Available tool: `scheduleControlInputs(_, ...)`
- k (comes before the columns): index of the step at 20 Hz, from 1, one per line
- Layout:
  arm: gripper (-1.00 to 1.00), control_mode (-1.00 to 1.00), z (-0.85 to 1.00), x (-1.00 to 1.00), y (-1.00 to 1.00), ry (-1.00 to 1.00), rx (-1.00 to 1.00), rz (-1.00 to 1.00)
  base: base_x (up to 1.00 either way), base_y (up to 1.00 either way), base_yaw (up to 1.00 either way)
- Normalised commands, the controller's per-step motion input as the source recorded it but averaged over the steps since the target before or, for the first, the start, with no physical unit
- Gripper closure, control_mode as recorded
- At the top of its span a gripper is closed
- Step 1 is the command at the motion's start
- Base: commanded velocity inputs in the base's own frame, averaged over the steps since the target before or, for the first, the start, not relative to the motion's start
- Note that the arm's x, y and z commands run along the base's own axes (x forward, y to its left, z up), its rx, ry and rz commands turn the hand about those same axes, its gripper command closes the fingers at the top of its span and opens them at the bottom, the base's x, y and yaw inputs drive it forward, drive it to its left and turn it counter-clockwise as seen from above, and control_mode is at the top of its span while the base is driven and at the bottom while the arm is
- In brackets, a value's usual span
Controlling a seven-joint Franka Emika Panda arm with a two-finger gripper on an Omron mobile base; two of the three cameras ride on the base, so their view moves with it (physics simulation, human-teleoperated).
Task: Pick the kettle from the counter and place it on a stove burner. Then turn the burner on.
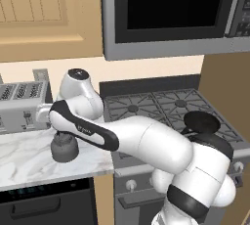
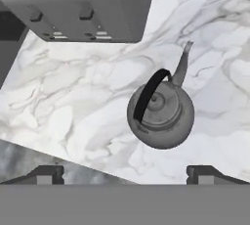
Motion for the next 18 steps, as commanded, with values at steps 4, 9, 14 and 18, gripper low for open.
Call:
scheduleControlInputs(4, -1.00, -1.00, -0.10, 0.30, 0.00, 0.10, 0.00, -0.06, 0.00, 0.00, 0.00)
scheduleControlInputs(9, -1.00, -1.00, -0.12, 0.24, 0.00, 0.09, 0.00, -0.07, 0.00, 0.00, 0.00)
scheduleControlInputs(14, -1.00, -1.00, -0.13, 0.24, 0.00, 0.08, -0.03, -0.04, 0.00, 0.00, 0.00)
scheduleControlInputs(18, -1.00, -1.00, -0.21, 0.17, 0.00, 0.10, -0.04, -0.03, 0.00, 0.00, 0.00)
